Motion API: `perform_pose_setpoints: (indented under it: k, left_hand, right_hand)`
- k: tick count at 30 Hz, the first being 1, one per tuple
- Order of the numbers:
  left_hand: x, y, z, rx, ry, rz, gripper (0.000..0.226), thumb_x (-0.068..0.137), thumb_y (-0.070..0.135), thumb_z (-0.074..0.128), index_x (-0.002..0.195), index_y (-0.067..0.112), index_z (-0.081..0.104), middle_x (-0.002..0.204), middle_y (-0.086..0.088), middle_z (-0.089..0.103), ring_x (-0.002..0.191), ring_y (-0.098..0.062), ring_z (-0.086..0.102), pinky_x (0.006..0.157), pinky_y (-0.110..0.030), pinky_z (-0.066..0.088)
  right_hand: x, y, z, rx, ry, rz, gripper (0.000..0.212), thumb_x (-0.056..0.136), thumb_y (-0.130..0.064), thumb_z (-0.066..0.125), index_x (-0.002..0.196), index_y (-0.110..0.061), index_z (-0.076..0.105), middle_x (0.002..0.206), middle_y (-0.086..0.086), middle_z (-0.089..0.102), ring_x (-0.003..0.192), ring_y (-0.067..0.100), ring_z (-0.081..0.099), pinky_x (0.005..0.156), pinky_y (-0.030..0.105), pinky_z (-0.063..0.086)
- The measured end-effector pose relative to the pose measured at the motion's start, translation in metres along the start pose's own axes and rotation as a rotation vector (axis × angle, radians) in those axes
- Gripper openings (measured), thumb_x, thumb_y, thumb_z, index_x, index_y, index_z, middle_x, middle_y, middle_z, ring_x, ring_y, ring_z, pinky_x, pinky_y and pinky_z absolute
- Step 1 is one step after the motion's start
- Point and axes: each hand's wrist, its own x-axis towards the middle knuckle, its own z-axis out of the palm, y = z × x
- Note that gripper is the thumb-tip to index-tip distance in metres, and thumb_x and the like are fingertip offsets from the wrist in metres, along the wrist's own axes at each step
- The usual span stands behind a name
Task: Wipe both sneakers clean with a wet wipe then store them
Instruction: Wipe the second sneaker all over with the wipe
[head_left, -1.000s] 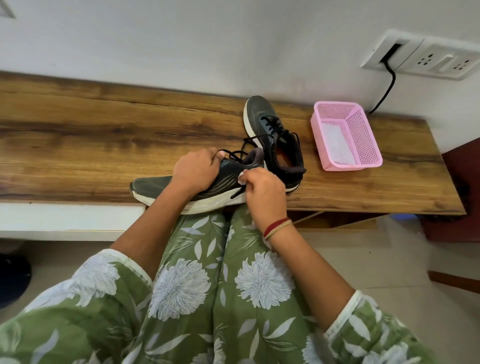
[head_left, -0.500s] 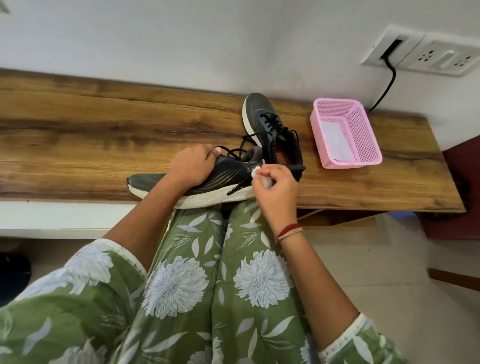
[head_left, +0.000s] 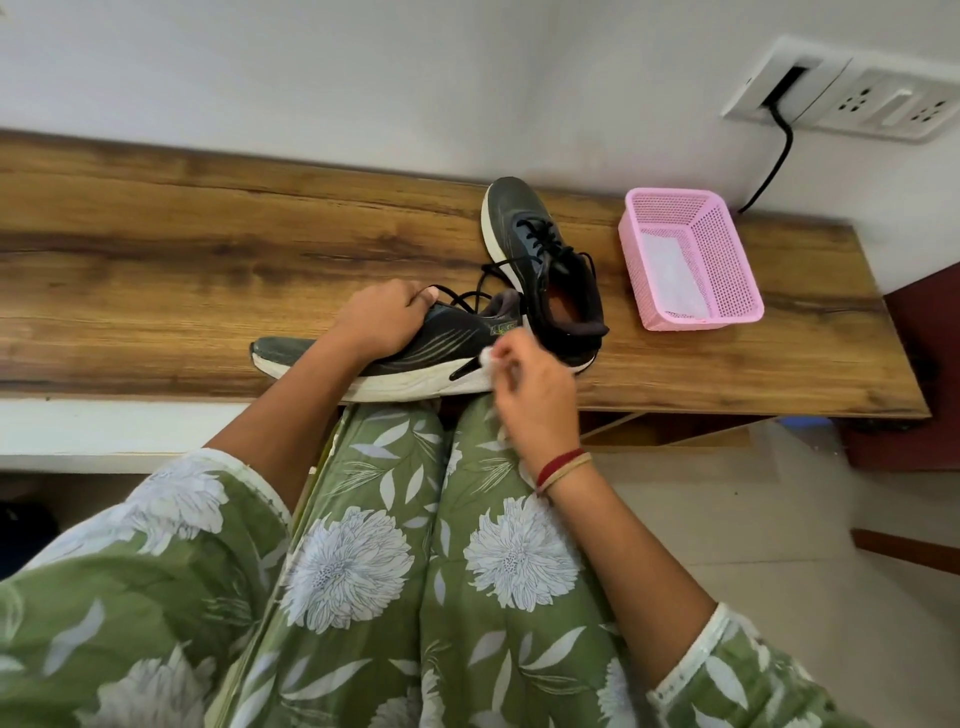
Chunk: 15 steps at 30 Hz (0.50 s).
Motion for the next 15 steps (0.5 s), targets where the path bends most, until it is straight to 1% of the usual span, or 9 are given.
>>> perform_pose_setpoints:
  k: [1,2,6,8,10,11,12,14,15]
  left_hand:
    - [0.000,0.000,0.000,0.002,0.000,-0.001,0.039,0.103,0.036,0.030,0.107,0.013,0.060,0.106,-0.017,0.064,0.097,-0.034,0.057,0.076,-0.035,0.039]
    - [0.000,0.000,0.000,0.004,0.000,-0.005,0.039,0.103,0.036,0.030,0.106,0.013,0.060,0.106,-0.017,0.064,0.097,-0.034,0.057,0.076,-0.036,0.040]
    - [0.000,0.000,-0.001,0.002,0.006,-0.005,0.036,0.103,0.035,0.031,0.099,0.014,0.059,0.105,-0.018,0.064,0.096,-0.034,0.057,0.076,-0.036,0.039]
    - [-0.001,0.000,-0.001,0.004,0.000,-0.003,0.037,0.103,0.036,0.030,0.100,0.014,0.059,0.105,-0.017,0.064,0.095,-0.033,0.057,0.077,-0.036,0.040]
    - [-0.001,0.001,-0.001,0.006,0.001,-0.011,0.039,0.103,0.036,0.029,0.104,0.012,0.060,0.105,-0.016,0.063,0.096,-0.033,0.057,0.079,-0.037,0.041]
    - [-0.001,0.001,-0.001,0.011,0.000,-0.013,0.039,0.103,0.036,0.029,0.105,0.012,0.060,0.105,-0.016,0.063,0.096,-0.033,0.057,0.078,-0.036,0.041]
    - [-0.001,0.001,-0.001,0.013,0.000,-0.012,0.039,0.103,0.036,0.029,0.104,0.012,0.060,0.104,-0.017,0.063,0.096,-0.033,0.057,0.078,-0.036,0.041]
    - [-0.001,0.001,-0.001,0.007,0.002,-0.012,0.038,0.103,0.036,0.030,0.100,0.013,0.060,0.103,-0.016,0.063,0.091,-0.031,0.056,0.076,-0.036,0.040]
    - [-0.001,0.001,-0.001,0.005,0.002,-0.011,0.038,0.103,0.036,0.030,0.099,0.013,0.060,0.101,-0.015,0.063,0.089,-0.030,0.055,0.075,-0.035,0.039]
  right_hand:
    - [0.005,0.005,-0.002,0.040,0.035,0.098,0.012,0.087,-0.007,0.059,0.089,-0.016,0.052,0.075,-0.004,0.057,0.069,0.014,0.056,0.060,0.029,0.047]
    - [0.008,0.005,-0.002,0.051,0.052,0.134,0.013,0.087,-0.007,0.059,0.089,-0.016,0.051,0.075,-0.005,0.056,0.068,0.013,0.056,0.060,0.029,0.047]
    - [-0.007,-0.013,0.007,-0.009,-0.075,-0.122,0.013,0.087,-0.007,0.058,0.088,-0.016,0.048,0.070,-0.001,0.055,0.064,0.016,0.052,0.057,0.034,0.043]
    - [0.000,-0.002,0.003,0.009,-0.044,-0.029,0.015,0.087,-0.007,0.057,0.088,-0.017,0.047,0.072,-0.001,0.055,0.065,0.016,0.053,0.058,0.036,0.046]
    - [0.009,0.007,0.000,0.035,0.032,0.113,0.016,0.088,-0.007,0.056,0.086,-0.018,0.045,0.072,-0.003,0.053,0.065,0.016,0.054,0.056,0.031,0.042]
    - [0.006,0.002,0.001,0.006,0.023,0.088,0.014,0.088,-0.008,0.055,0.086,-0.018,0.045,0.071,-0.004,0.052,0.064,0.015,0.053,0.054,0.027,0.038]
    - [0.001,-0.006,0.003,-0.025,-0.017,0.006,0.013,0.089,-0.008,0.054,0.087,-0.017,0.046,0.070,-0.003,0.052,0.063,0.015,0.051,0.052,0.025,0.035]
    - [-0.012,-0.018,0.009,-0.050,-0.107,-0.174,0.012,0.088,-0.004,0.054,0.087,-0.014,0.047,0.067,-0.001,0.051,0.060,0.016,0.048,0.051,0.027,0.035]
    - [-0.012,-0.016,0.008,-0.048,-0.119,-0.189,0.013,0.087,-0.003,0.054,0.086,-0.014,0.047,0.067,0.000,0.051,0.060,0.016,0.048,0.051,0.029,0.037]
